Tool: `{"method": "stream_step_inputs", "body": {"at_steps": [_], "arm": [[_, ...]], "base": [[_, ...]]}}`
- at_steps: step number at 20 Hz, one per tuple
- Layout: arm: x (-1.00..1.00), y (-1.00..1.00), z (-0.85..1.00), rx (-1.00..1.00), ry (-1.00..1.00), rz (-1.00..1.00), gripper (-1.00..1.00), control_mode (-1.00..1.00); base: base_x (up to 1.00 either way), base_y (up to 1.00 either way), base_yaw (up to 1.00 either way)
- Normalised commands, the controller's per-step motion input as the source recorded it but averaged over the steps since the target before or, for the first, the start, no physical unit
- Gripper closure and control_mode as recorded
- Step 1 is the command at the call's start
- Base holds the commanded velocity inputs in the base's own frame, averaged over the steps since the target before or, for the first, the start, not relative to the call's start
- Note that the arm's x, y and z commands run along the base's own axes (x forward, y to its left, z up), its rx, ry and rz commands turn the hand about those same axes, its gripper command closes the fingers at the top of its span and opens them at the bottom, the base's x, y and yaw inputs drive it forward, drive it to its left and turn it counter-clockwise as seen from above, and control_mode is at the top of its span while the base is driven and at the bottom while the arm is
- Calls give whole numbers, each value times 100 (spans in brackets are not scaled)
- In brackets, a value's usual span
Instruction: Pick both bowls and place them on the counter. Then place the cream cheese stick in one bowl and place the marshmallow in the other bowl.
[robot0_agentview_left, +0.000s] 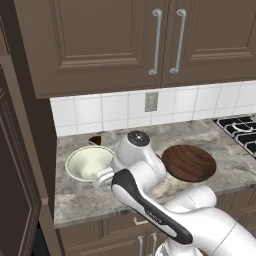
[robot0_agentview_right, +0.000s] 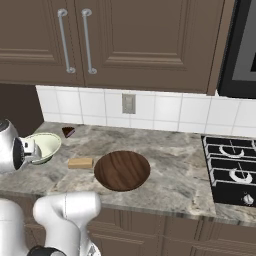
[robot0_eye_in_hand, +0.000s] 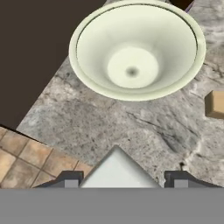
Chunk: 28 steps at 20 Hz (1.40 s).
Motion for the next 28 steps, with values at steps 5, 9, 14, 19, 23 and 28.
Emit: {"method": "stream_step_inputs", "body": {"at_steps": [5,9,14,19,23,28], "arm": [[30,0,34,2,-3,-8,100,-100],[41,0,14,1,0,-7,100,-100],[48,4,0,0,0,-6,100,-100],[42,19,-7,0,0,-2,100,-100],[34,25,-14,0,0,0,100,-100],[27,21,-21,-1,0,0,100,-100]], "base": [[0,0,0],[0,0,0],[0,0,0],[0,0,0],[0,0,0],[0,0,0]]}}
